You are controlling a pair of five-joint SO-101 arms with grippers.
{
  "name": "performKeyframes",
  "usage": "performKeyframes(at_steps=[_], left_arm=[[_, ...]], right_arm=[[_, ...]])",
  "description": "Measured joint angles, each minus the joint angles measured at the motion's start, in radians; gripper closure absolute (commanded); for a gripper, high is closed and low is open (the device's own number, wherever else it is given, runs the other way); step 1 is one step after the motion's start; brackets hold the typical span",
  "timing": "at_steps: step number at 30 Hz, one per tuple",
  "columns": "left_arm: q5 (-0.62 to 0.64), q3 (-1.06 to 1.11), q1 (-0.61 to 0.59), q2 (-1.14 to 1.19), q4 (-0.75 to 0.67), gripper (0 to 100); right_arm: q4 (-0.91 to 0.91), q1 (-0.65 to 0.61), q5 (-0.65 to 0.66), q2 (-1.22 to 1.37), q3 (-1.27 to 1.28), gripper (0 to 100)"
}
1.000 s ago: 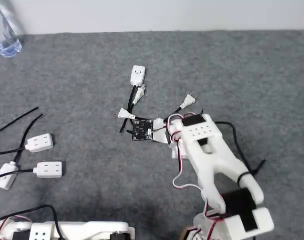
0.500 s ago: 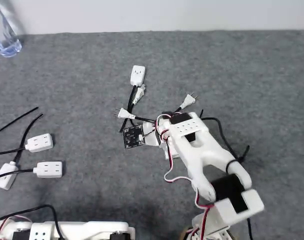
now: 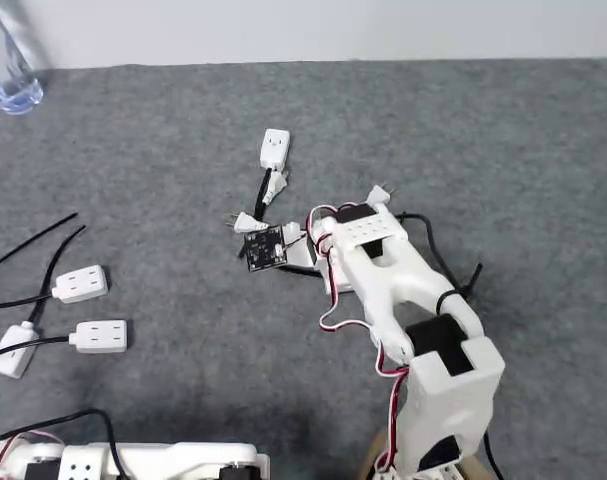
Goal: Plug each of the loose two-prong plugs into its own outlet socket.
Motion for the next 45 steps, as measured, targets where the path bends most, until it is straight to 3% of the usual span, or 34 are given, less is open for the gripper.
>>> performKeyframes(at_steps=[4,10,17,29,38,45], left_arm=[[0.0,0.0,0.0,0.0,0.0,80],[0.0,0.0,0.0,0.0,0.0,80],[0.0,0.0,0.0,0.0,0.0,80],[0.0,0.0,0.0,0.0,0.0,80],[0.0,0.0,0.0,0.0,0.0,80],[0.0,0.0,0.0,0.0,0.0,80]], right_arm=[[0.003,0.0,0.0,0.0,-0.006,91.7],[0.103,0.008,-0.002,0.02,-0.106,99.0],[0.259,0.012,-0.003,-0.015,-0.095,99.0],[0.276,0.044,0.008,-0.015,-0.095,99.1],[0.382,0.195,0.104,-0.032,-0.095,99.1],[0.526,0.284,0.149,-0.218,-0.095,99.1]])
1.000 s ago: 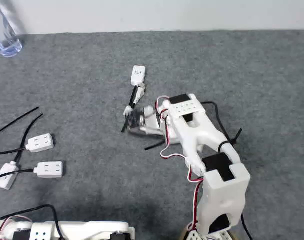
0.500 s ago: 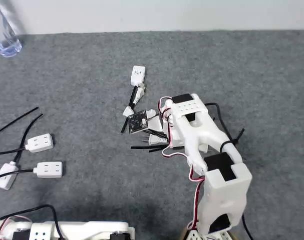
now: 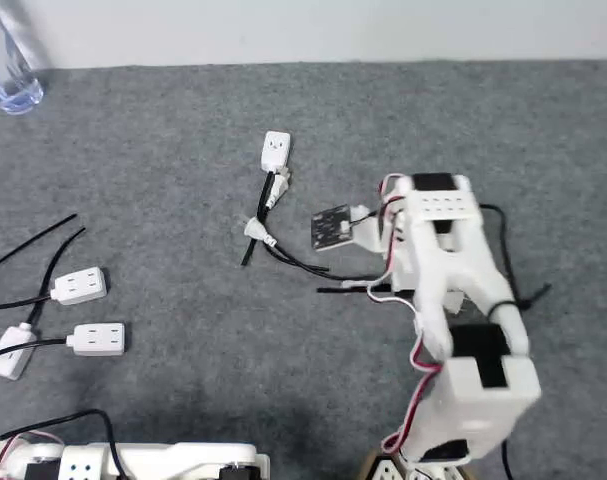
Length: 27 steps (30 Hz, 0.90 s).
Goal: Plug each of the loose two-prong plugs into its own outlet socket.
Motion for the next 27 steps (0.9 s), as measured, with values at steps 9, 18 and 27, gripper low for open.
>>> performKeyframes(at_steps=[9,18,27], left_arm=[[0.0,0.0,0.0,0.0,0.0,80],[0.0,0.0,0.0,0.0,0.0,80],[0.0,0.0,0.0,0.0,0.0,80]], right_arm=[[0.061,0.221,0.126,-0.143,0.0,99.1],[0.015,0.563,0.345,-0.138,0.0,99.1],[-0.149,0.813,0.482,-0.014,0.0,99.1]])
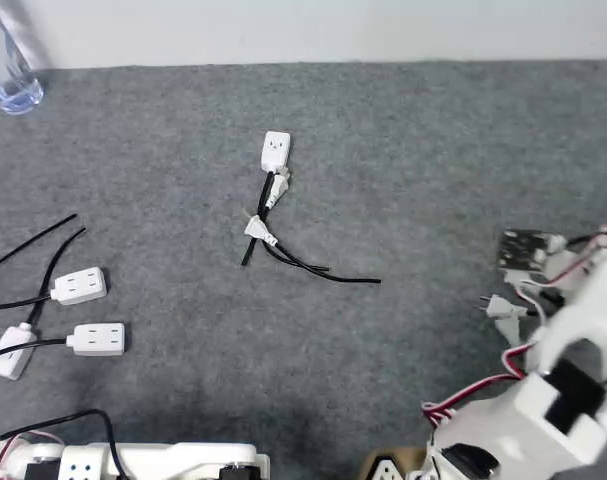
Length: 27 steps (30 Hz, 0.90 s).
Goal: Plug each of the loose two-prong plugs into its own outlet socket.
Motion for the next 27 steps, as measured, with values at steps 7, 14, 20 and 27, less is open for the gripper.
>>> performKeyframes(at_steps=[7,14,20,27], left_arm=[[0.0,0.0,0.0,0.0,0.0,80],[0.0,0.0,0.0,0.0,0.0,80],[0.0,0.0,0.0,0.0,0.0,80],[0.0,0.0,0.0,0.0,0.0,80]], right_arm=[[-0.103,0.092,0.034,0.083,0.0,99.1],[-0.126,0.095,0.034,0.114,0.0,92.6],[-0.184,0.147,0.034,0.114,0.0,64.8],[-0.198,0.203,0.035,0.11,-0.02,60.8]])
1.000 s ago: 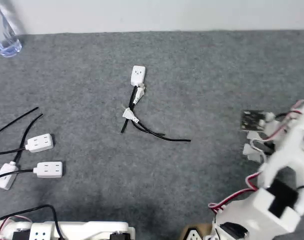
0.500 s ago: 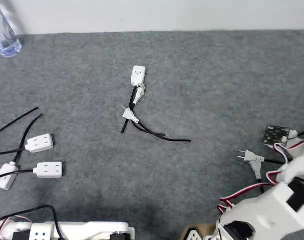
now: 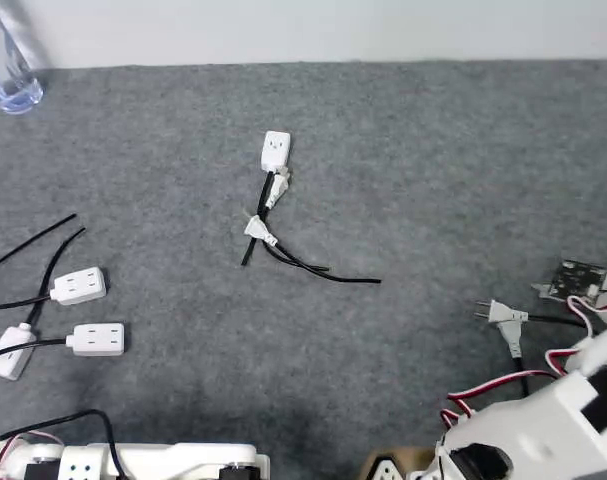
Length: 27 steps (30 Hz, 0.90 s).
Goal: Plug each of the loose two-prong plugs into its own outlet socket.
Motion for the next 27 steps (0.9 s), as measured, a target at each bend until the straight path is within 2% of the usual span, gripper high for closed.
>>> performKeyframes(at_steps=[4,8,14,17,20,23,27], left_arm=[[0.0,0.0,0.0,0.0,0.0,80],[0.0,0.0,0.0,0.0,0.0,80],[0.0,0.0,0.0,0.0,0.0,80],[0.0,0.0,0.0,0.0,0.0,80],[0.0,0.0,0.0,0.0,0.0,80],[0.0,0.0,0.0,0.0,0.0,80],[0.0,0.0,0.0,0.0,0.0,80]], right_arm=[[0.038,0.017,0.002,-0.026,-0.063,60.8],[0.193,0.003,0.003,-0.109,-0.121,60.8],[0.48,-0.115,0.005,-0.222,-0.13,60.8],[0.559,-0.169,-0.025,-0.23,-0.129,60.8],[0.552,-0.232,-0.114,-0.23,-0.052,60.8],[0.463,-0.298,-0.255,-0.236,0.098,61.5],[0.275,-0.333,-0.451,-0.245,0.295,72.9]])
